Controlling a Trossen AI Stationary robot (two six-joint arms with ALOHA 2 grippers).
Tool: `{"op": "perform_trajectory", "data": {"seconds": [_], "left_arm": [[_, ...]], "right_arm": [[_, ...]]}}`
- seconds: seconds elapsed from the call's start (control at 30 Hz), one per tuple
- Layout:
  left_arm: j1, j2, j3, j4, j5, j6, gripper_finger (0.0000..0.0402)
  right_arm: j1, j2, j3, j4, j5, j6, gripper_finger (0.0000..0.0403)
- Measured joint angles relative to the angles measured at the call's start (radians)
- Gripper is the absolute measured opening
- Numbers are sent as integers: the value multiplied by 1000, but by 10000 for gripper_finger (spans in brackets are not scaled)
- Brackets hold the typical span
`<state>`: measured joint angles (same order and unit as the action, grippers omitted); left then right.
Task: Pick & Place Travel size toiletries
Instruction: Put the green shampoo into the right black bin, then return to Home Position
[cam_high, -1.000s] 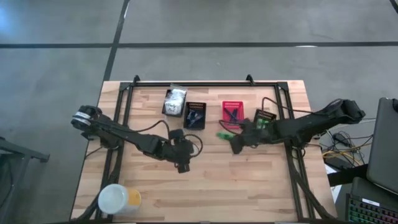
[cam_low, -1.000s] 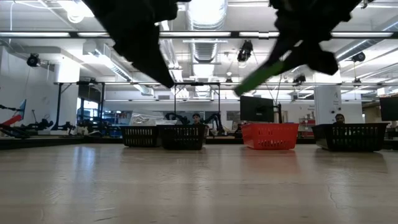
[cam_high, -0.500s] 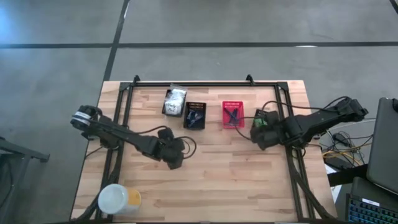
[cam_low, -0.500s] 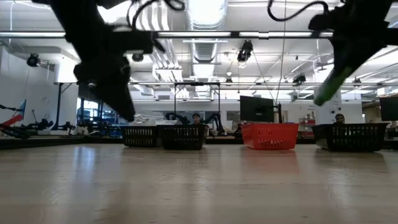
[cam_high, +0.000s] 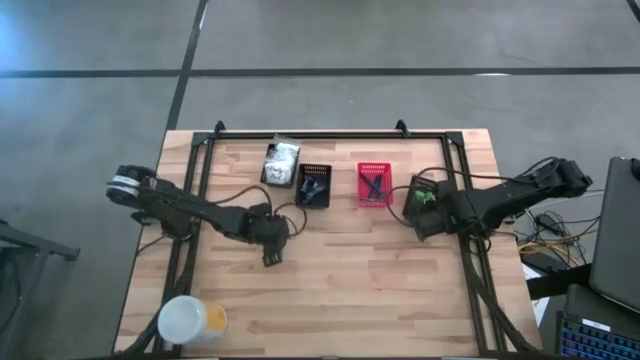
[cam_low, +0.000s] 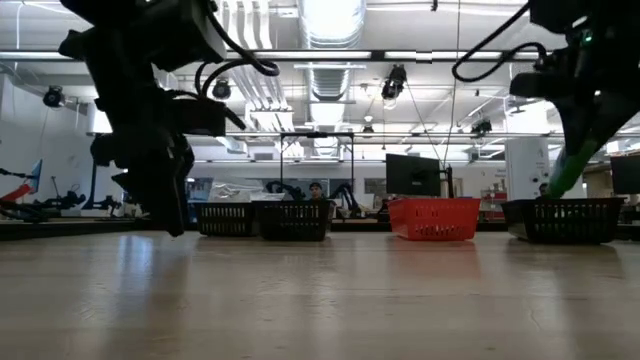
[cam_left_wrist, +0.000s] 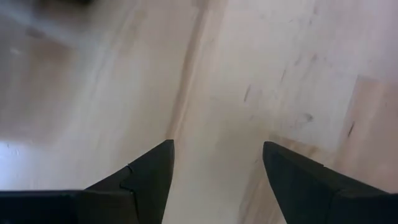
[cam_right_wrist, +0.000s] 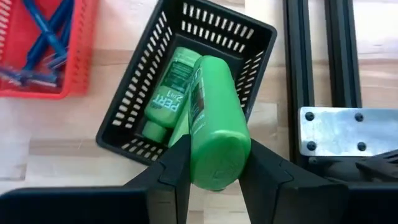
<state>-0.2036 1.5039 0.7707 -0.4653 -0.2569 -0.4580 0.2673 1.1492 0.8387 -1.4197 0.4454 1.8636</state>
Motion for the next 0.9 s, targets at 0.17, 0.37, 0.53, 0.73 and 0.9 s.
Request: {"op": "perform_trajectory", "data": {"seconds": [0.17,0.37,0.53,0.73,0.9], "left_arm": [[60,-94,-49,47,41,37,250],[119,-228,-87,53,56,79,250],[144,-336,-108,51,72,80,250],[150,-432,-123,47,108,67,250],[152,-487,-120,45,109,48,249]], "right_arm": [[-43,14,-54,28,13,-2,110],[-80,79,-82,40,104,38,123],[-92,148,-84,63,87,21,135],[-92,193,-84,105,23,63,173],[-90,174,-79,169,-1,17,207]]}}
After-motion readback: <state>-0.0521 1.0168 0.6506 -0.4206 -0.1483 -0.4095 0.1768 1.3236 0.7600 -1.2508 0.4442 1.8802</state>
